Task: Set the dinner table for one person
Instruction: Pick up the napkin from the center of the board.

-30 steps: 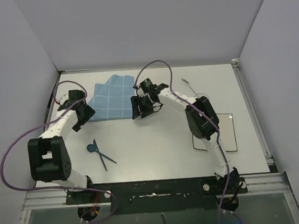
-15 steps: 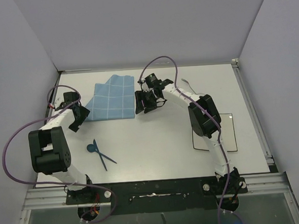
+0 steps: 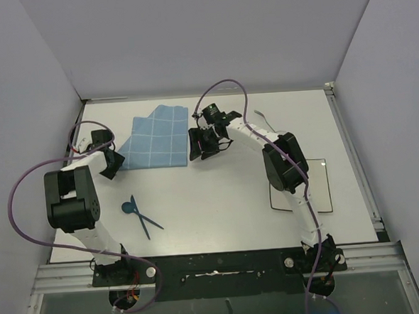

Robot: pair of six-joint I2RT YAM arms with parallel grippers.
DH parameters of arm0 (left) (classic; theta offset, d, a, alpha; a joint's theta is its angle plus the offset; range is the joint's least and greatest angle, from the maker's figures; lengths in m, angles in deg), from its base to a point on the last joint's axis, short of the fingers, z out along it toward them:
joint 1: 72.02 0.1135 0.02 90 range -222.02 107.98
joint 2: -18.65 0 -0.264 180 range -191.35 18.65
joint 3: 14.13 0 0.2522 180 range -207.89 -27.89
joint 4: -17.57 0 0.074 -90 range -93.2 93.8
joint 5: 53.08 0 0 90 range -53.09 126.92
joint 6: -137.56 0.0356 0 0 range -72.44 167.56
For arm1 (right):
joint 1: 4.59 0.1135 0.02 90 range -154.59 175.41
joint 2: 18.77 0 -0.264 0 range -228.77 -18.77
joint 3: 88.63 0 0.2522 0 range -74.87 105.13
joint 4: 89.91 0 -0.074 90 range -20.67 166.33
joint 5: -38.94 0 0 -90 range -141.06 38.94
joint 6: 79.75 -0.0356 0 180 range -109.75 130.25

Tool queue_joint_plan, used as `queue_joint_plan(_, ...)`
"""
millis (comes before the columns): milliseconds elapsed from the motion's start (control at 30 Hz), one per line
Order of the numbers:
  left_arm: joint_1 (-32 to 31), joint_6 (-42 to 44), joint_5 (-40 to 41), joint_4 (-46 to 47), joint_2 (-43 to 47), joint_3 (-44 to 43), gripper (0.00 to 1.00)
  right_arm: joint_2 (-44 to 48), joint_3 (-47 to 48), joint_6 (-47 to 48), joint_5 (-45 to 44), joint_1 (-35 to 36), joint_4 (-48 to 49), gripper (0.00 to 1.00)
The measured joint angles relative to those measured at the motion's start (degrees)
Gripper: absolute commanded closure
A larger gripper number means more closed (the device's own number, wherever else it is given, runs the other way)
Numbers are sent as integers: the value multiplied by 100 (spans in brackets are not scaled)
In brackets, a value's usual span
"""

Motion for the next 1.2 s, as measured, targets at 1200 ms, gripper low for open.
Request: queue_joint_plan(1200,7,-48,-22,269,-190,-66,100,-658,472,-509,627,229,525,58)
